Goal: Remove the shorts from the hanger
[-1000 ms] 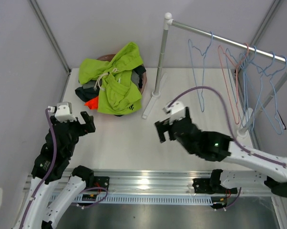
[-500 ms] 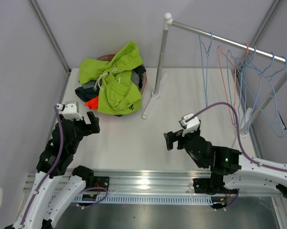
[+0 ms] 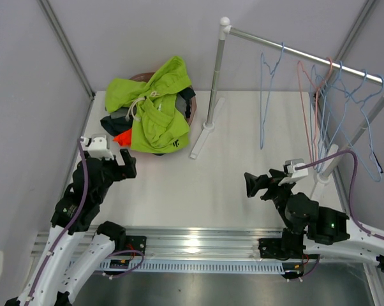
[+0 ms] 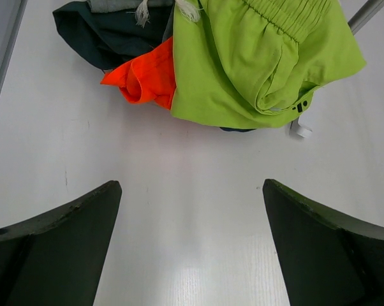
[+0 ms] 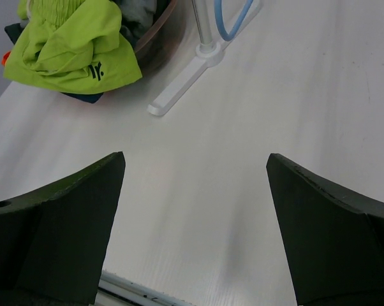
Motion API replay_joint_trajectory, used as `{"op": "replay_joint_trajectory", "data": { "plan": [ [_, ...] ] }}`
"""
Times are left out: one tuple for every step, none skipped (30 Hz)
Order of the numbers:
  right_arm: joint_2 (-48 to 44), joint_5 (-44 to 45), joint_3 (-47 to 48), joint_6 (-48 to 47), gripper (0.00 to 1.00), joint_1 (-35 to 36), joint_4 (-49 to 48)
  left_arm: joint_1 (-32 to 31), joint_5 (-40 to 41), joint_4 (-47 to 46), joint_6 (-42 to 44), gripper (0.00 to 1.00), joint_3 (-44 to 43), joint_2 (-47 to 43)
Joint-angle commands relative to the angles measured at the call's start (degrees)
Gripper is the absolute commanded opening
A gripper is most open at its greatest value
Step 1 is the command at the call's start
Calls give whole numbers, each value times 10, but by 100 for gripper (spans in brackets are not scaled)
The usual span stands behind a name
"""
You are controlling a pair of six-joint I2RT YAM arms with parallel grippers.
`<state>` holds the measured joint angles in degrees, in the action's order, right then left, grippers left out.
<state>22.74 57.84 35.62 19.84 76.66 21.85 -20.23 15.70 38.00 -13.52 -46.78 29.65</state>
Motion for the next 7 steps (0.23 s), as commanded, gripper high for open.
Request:
{"op": "replay_joint_trajectory", "data": {
  "plan": [
    [-3, 32, -12, 3, 99, 4, -29, -1, -16, -18, 2, 99, 3, 8],
    [-2, 30, -12, 5, 99, 4, -31, -1, -16, -19, 2, 99, 3, 8],
    [0, 24, -15, 6, 100, 5, -33, -1, -15, -19, 2, 99, 4, 8],
    [1, 18, -16, 6, 99, 5, -36, -1, -15, -19, 2, 99, 4, 8],
    [0, 11, -20, 1, 99, 4, -42, -1, -14, -19, 2, 99, 4, 8],
    [-1, -4, -25, -18, 99, 5, -61, -1, -13, -19, 2, 99, 4, 8],
    [-1, -8, -27, -20, 99, 5, -63, -1, -13, -20, 2, 99, 5, 7]
  ]
}}
